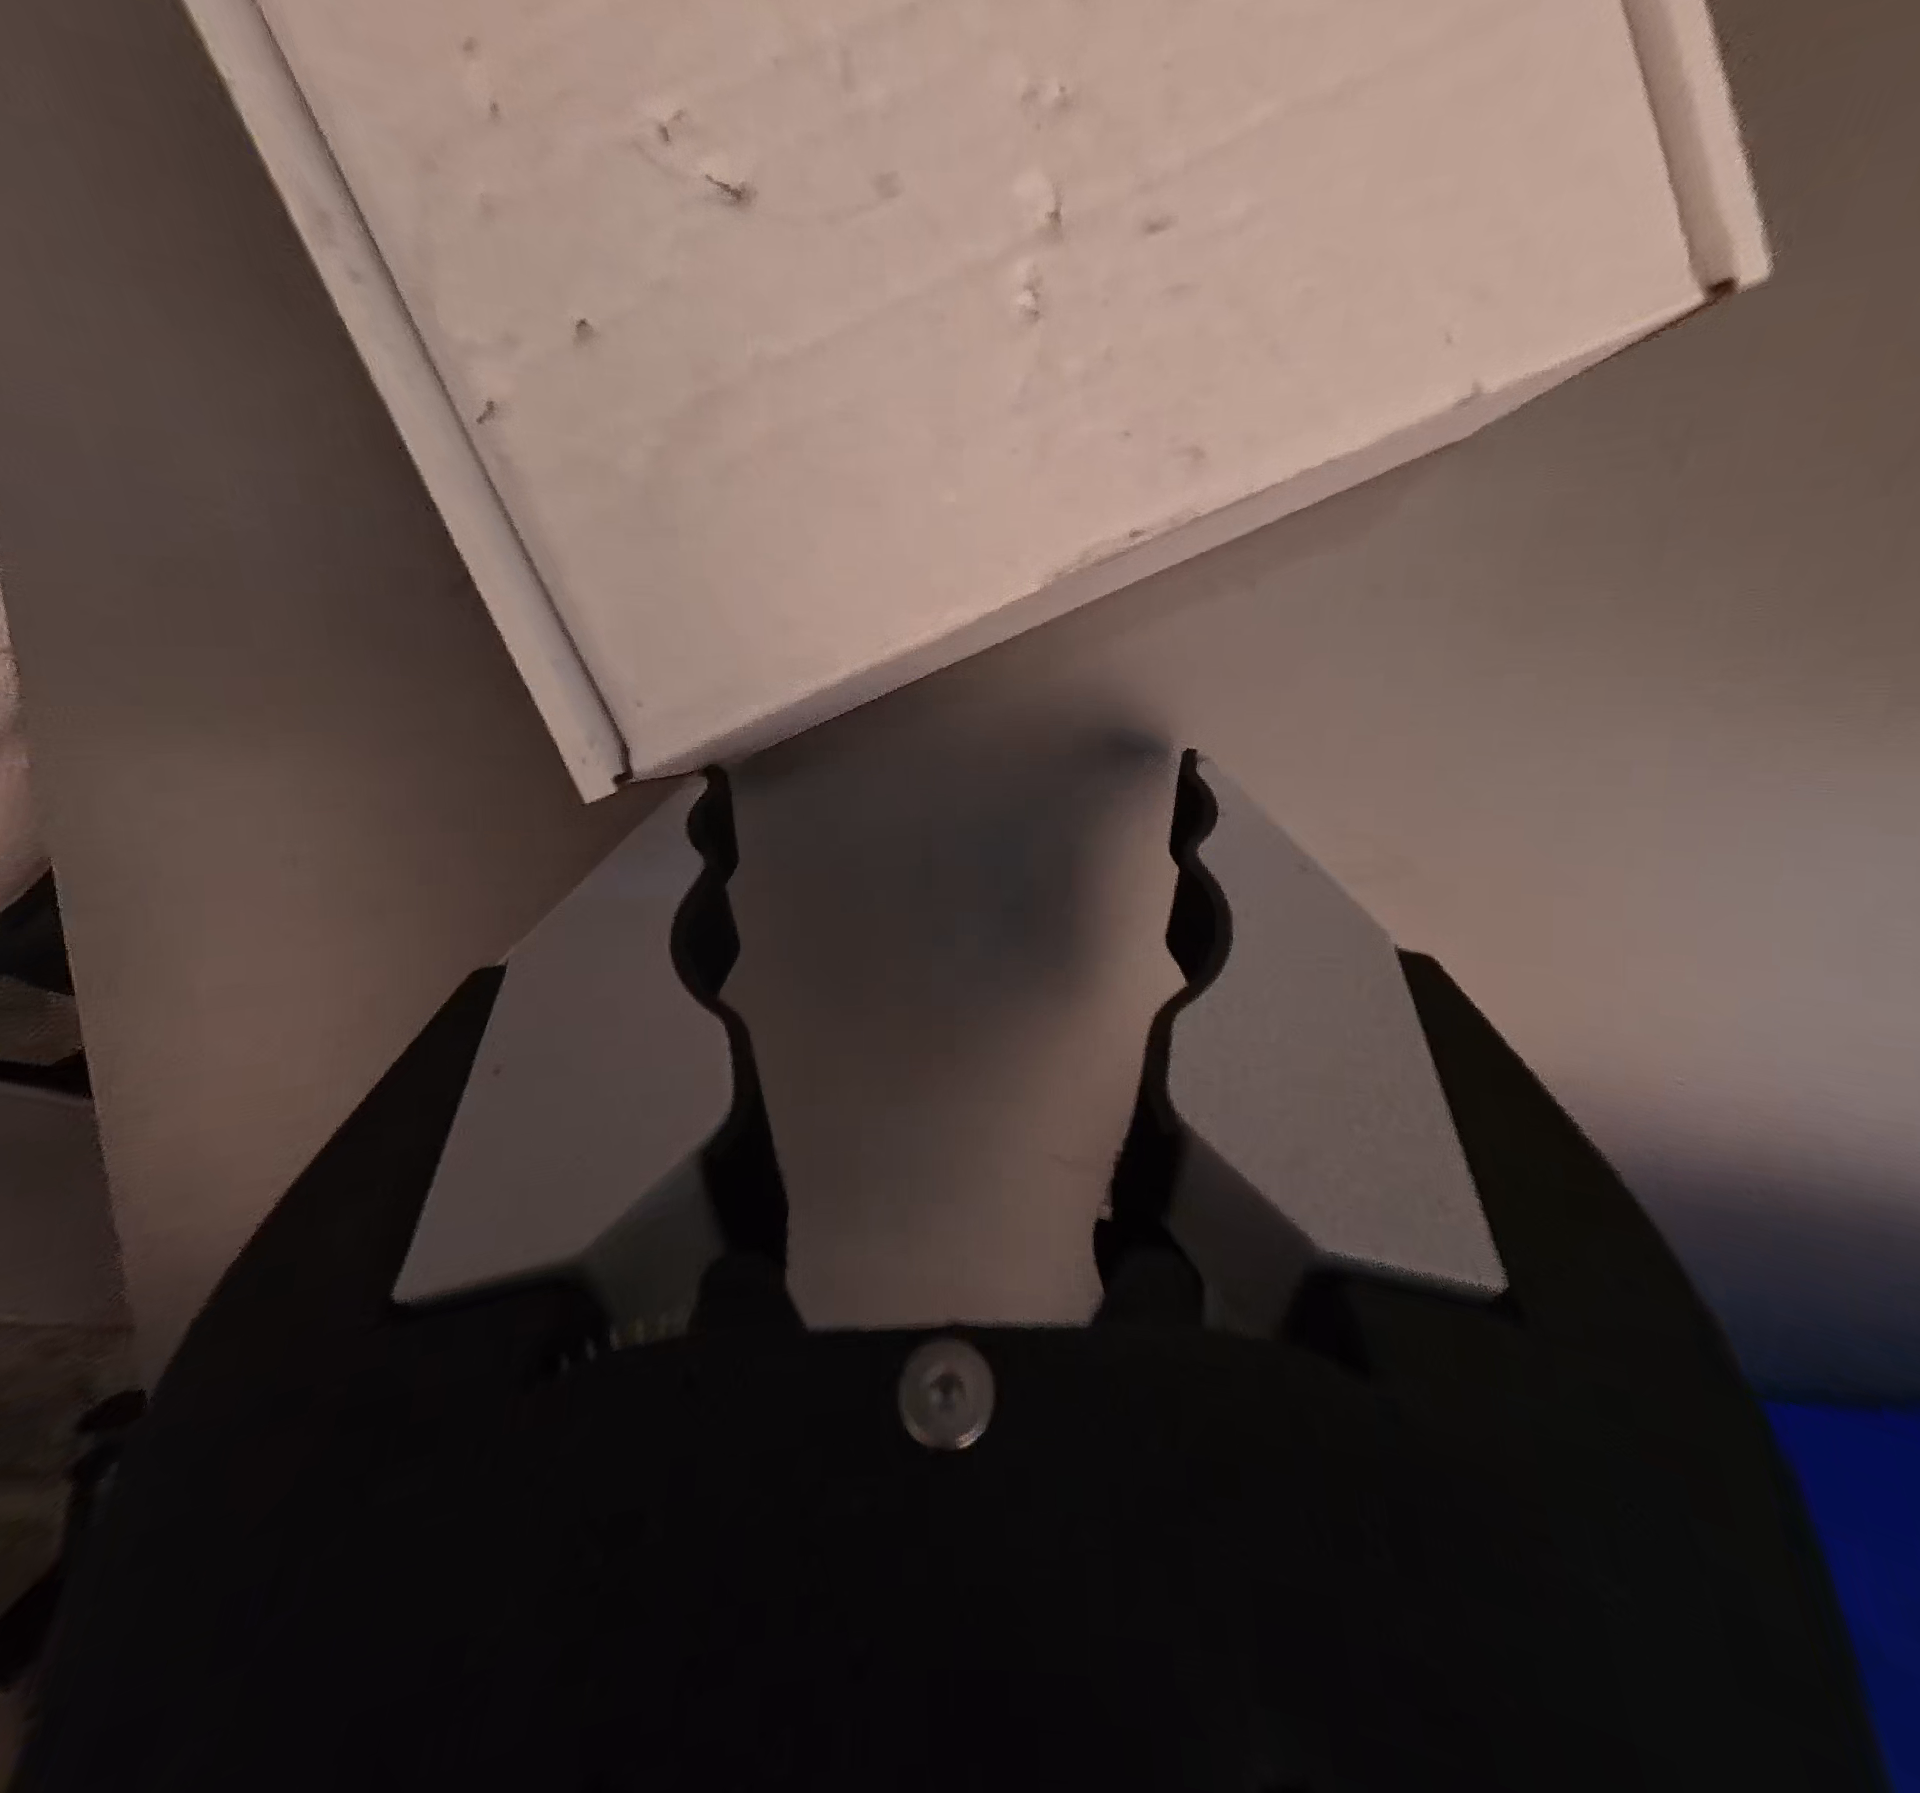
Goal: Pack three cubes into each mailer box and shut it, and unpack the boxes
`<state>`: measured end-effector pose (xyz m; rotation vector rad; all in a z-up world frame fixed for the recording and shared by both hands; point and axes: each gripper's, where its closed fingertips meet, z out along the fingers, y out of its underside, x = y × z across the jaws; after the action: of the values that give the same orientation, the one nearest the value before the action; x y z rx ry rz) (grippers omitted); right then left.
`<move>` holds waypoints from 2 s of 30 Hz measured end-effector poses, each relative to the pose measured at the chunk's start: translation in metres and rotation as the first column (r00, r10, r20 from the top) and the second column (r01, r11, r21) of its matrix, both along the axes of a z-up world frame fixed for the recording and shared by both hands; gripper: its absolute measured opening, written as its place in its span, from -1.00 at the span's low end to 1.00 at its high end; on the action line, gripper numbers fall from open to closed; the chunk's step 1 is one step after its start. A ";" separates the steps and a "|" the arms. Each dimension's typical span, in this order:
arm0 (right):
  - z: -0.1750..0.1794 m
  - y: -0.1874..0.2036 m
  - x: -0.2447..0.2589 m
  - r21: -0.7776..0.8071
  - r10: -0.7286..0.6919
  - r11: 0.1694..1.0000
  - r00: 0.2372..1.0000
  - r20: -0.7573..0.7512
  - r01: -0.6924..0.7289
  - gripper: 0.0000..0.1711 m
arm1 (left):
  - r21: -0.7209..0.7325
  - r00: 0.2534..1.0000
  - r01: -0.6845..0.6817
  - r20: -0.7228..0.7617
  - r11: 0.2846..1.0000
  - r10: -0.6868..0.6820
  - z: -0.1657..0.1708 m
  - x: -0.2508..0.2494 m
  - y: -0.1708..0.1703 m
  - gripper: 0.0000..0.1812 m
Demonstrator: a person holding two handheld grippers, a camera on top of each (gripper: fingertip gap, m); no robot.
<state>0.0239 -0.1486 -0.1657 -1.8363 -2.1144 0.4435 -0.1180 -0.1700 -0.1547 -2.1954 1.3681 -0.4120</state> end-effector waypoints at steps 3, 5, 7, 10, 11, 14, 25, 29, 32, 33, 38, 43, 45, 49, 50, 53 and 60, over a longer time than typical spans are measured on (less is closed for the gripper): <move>0.004 0.005 -0.006 0.011 -0.001 1.000 1.000 0.000 0.001 0.00 | -0.002 0.998 -0.019 0.057 1.000 0.019 0.006 0.004 -0.007 0.26; 0.007 0.003 -0.013 -0.017 0.020 1.000 1.000 -0.004 -0.020 0.01 | -0.012 1.000 -0.008 0.023 1.000 0.008 0.001 0.003 -0.012 0.27; 0.009 0.001 -0.022 -0.032 0.044 0.999 0.999 -0.010 -0.045 0.07 | -0.006 0.999 -0.007 -0.041 1.000 0.007 -0.007 -0.002 -0.010 0.30; 0.007 0.001 -0.032 -0.014 0.072 0.997 0.997 0.000 -0.072 0.13 | -0.030 0.997 0.026 -0.068 0.999 -0.028 -0.014 0.002 -0.011 0.34; 0.008 0.003 -0.034 0.001 0.075 0.997 0.997 -0.005 -0.075 0.12 | -0.039 0.996 0.044 -0.072 0.998 -0.046 -0.016 0.004 -0.013 0.38; 0.009 0.010 -0.037 0.024 0.057 0.998 0.998 -0.026 -0.057 0.13 | -0.056 0.993 0.067 -0.093 0.996 -0.072 -0.018 0.006 -0.012 0.47; 0.007 -0.006 -0.039 0.014 0.111 0.994 0.994 0.022 -0.111 0.08 | -0.109 0.969 0.159 -0.174 0.981 -0.176 -0.022 0.008 -0.009 0.53; 0.007 -0.005 -0.038 -0.003 0.084 0.996 0.996 -0.011 -0.084 0.13 | -0.102 0.967 0.177 -0.167 0.979 -0.193 -0.021 0.006 -0.009 0.48; 0.008 -0.003 -0.034 0.008 0.053 0.999 0.998 -0.025 -0.052 0.15 | -0.083 0.967 0.172 -0.178 0.982 -0.184 -0.020 0.000 -0.007 0.35; 0.007 -0.001 -0.031 0.010 0.041 0.999 0.999 -0.018 -0.040 0.16 | -0.083 0.968 0.173 -0.171 0.981 -0.185 -0.020 0.000 -0.007 0.36; 0.003 -0.004 -0.036 -0.011 0.063 0.998 0.998 -0.025 -0.063 0.17 | -0.082 0.964 0.180 -0.184 0.980 -0.192 -0.021 0.004 -0.010 0.40; 0.001 -0.005 -0.041 -0.018 0.074 0.997 0.996 -0.058 -0.075 0.17 | -0.089 0.957 0.186 -0.209 0.979 -0.201 -0.022 0.000 -0.008 0.46; 0.001 -0.008 -0.042 -0.024 0.063 0.998 0.995 -0.073 -0.065 0.17 | -0.091 0.959 0.185 -0.202 0.979 -0.200 -0.022 0.000 -0.009 0.43; 0.002 -0.009 -0.045 0.010 0.078 0.997 0.993 -0.084 -0.078 0.15 | -0.086 0.959 0.202 -0.187 0.976 -0.215 -0.022 0.005 -0.011 0.43; 0.002 -0.009 -0.045 0.001 0.077 0.997 0.994 -0.082 -0.078 0.15 | -0.090 0.958 0.200 -0.192 0.976 -0.214 -0.022 0.005 -0.011 0.43; 0.002 -0.008 -0.049 0.004 0.094 0.996 0.992 -0.078 -0.094 0.14 | -0.098 0.956 0.195 -0.206 0.976 -0.211 -0.023 0.006 -0.011 0.43; 0.016 0.021 -0.026 0.168 -0.139 0.975 0.989 -0.048 0.145 0.18 | -0.082 0.981 0.082 -0.171 0.993 -0.095 -0.021 0.003 -0.012 0.39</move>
<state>-0.0025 -0.1277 -0.1495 -1.8505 -1.9171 0.2502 -0.1151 -0.1819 -0.1753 -2.2826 1.5714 -0.3128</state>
